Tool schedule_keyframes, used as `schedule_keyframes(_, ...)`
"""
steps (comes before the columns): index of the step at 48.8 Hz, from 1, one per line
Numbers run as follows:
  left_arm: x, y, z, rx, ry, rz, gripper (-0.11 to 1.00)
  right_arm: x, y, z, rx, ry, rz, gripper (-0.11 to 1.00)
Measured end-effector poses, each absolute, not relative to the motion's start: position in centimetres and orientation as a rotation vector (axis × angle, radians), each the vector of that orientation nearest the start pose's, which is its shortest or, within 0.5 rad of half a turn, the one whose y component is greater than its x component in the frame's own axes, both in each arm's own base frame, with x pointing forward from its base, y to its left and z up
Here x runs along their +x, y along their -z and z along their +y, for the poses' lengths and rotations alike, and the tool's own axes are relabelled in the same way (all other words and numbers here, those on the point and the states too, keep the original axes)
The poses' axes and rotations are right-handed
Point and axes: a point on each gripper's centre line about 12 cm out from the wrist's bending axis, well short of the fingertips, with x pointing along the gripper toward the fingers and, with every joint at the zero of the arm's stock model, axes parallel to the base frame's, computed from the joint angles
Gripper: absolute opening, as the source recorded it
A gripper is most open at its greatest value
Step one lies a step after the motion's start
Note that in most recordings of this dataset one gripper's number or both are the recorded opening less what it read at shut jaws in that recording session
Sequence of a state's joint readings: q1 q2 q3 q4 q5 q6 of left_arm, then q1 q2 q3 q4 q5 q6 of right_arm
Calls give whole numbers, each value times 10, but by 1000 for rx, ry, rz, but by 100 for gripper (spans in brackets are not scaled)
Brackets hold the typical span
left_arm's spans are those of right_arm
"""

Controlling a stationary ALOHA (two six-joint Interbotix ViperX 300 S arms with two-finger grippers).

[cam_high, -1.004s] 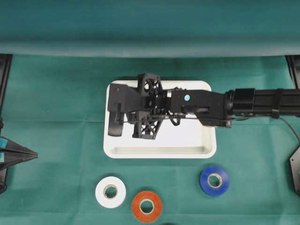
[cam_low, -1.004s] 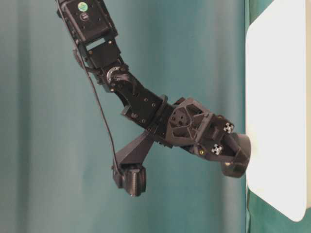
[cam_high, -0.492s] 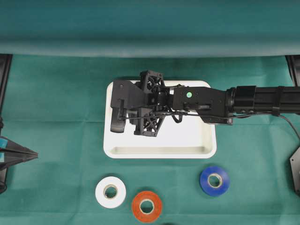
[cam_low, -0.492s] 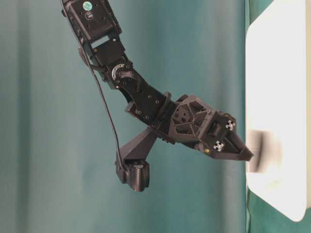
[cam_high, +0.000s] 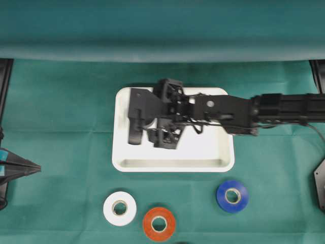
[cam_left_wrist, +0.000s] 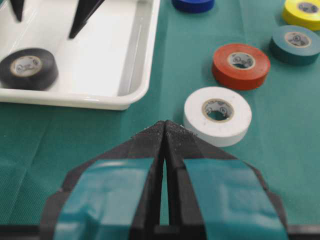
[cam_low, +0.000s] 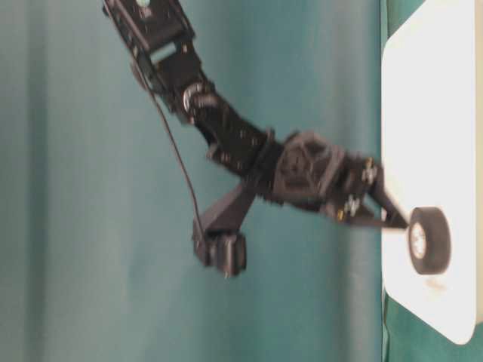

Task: Put the tape into the white case with the right arm.
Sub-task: 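Lower the black roll into the tray's left side and release, then withdraw the right gripper to the right of the tray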

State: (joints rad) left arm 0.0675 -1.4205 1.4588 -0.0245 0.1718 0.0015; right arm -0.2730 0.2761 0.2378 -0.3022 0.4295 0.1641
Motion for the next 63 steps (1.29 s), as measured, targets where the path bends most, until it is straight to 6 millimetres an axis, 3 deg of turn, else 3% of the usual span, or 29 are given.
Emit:
schedule_keyframes(11, 127, -195, 8, -29, -67, 209, 0, 398, -169, -125, -21, 310, 944, 62)
schedule_keyframes(38, 127, -194, 8, -29, -67, 209, 0, 277, -173, -84, 40, 288, 795, 62)
schedule_keyframes(51, 127, -194, 8, -29, -67, 209, 0, 235, -176, -71, 78, 302, 718, 62)
schedule_keyframes(63, 127, -193, 8, -29, -67, 212, 0, 221, -179, -65, 104, 302, 650, 61)
